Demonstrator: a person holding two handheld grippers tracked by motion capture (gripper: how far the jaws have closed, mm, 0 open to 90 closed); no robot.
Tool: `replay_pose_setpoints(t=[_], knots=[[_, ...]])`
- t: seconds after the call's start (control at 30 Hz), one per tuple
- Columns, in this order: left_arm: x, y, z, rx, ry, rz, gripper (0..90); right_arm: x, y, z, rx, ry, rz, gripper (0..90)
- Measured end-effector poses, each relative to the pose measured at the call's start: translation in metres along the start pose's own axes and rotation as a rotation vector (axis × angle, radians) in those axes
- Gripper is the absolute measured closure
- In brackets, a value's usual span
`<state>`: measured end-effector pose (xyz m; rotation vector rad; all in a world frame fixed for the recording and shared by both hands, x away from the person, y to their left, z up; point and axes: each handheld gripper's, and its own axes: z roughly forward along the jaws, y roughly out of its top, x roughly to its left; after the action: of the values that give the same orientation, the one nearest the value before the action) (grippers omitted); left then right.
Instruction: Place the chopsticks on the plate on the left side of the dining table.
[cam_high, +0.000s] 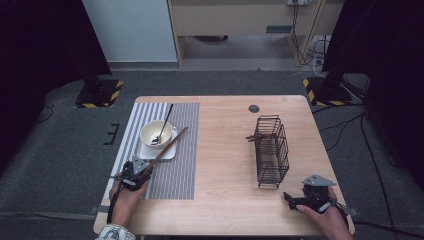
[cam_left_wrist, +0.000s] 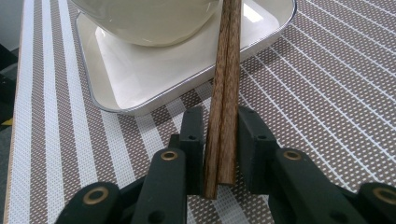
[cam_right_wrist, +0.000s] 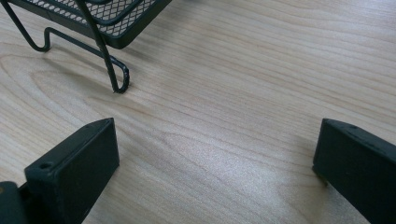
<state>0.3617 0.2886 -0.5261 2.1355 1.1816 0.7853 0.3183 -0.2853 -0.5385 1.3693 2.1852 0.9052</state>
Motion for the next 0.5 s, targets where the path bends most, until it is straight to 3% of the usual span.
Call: replay_pose_setpoints(t=[0.5], knots=[[0.0088,-0.0054,-0.0054,-0.002,-0.006,0.005,71.5,0.0,0.0,0.0,0.0,0.0,0.0,0.2]])
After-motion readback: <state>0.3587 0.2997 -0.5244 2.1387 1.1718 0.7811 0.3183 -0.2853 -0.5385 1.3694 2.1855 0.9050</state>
